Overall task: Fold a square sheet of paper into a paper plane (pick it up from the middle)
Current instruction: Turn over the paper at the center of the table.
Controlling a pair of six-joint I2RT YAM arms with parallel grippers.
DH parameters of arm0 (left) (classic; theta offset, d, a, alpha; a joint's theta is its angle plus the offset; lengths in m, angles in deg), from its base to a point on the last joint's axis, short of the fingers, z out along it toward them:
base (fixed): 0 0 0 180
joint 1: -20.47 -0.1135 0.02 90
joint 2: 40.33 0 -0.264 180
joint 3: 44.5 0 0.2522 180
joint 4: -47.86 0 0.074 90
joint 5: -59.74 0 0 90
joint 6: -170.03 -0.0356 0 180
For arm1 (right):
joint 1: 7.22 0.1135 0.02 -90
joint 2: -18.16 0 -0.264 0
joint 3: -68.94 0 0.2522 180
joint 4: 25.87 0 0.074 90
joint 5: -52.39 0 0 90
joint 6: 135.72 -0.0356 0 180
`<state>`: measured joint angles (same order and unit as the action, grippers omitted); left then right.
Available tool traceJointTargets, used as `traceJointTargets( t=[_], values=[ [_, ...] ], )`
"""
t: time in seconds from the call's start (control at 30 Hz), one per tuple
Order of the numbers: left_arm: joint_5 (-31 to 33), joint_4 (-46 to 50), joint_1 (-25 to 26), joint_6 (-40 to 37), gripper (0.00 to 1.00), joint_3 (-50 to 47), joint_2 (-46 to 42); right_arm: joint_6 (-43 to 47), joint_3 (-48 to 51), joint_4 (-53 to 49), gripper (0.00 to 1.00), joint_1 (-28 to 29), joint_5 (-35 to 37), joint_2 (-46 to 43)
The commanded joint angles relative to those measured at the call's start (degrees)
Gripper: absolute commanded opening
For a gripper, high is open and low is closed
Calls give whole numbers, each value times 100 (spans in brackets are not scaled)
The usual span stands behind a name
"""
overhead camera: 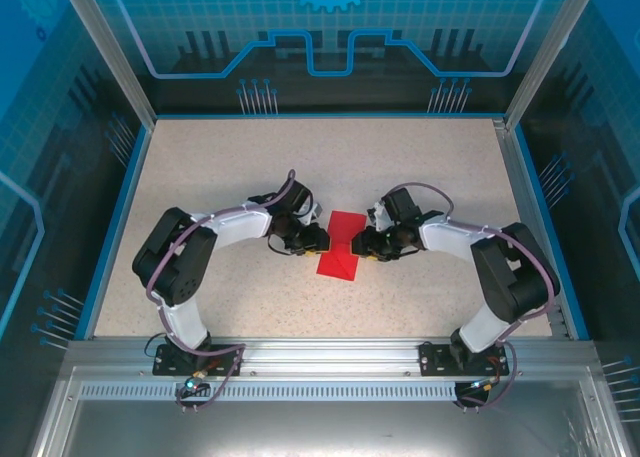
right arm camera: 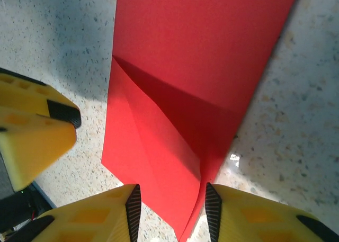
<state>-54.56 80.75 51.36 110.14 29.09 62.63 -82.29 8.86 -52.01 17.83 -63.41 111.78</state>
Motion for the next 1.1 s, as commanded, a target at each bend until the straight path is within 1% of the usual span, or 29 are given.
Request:
traceJointTargets(
  t=[0.0,0.13,0.23,0.47,0.67,0.8,1.07],
  values=[
    [83,-217,142,169,31,-177,-21,157,-212,77,39,-94,-36,210],
    [170,-225,265,184,31,-296,6,219,-287,87,37,-106,-45,401],
    [200,-235,350,191,31,-383,-7,259,-338,80,34,-117,-42,478],
    [278,-212,467,182,31,-464,-32,311,-342,96,19,-133,-47,497],
    [355,-174,615,116,31,-447,70,501,-375,-43,11,-135,56,571],
    [408,-165,656,53,28,-507,93,610,-574,-156,9,-135,167,584],
    [668,91,670,-191,23,-517,197,743,-692,-256,7,-133,201,730]
  ],
)
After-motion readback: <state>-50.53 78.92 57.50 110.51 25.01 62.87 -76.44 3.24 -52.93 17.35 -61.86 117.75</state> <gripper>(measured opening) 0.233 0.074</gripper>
